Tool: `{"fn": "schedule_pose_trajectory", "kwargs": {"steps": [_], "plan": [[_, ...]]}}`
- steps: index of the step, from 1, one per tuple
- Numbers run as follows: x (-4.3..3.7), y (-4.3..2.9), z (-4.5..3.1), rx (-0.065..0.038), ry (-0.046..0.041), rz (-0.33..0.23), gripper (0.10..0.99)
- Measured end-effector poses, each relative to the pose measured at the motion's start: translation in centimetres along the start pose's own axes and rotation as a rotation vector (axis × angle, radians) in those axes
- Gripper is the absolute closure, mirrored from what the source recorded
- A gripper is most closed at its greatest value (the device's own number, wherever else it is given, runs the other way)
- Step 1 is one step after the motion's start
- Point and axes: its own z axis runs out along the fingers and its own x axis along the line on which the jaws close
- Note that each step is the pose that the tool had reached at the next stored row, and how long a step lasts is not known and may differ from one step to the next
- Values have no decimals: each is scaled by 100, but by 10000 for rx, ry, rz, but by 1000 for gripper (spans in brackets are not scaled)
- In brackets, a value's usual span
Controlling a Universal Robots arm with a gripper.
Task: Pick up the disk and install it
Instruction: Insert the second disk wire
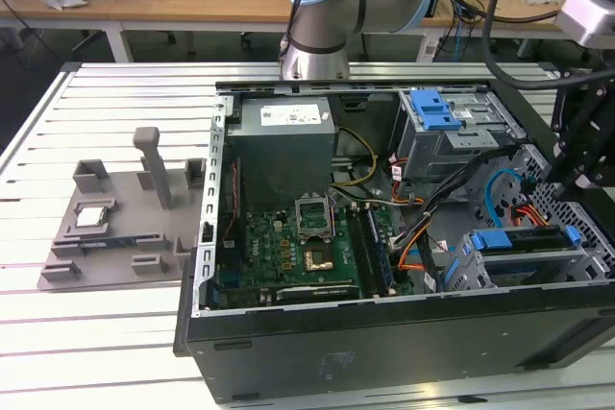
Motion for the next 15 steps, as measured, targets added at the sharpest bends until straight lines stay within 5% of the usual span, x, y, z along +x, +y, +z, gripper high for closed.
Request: {"fn": "schedule_pose_trajectory", "kwargs": {"steps": [11,15], "plan": [[-89,213,59,1,2,-38,784],[-90,231,74,1,3,-42,784]]}}
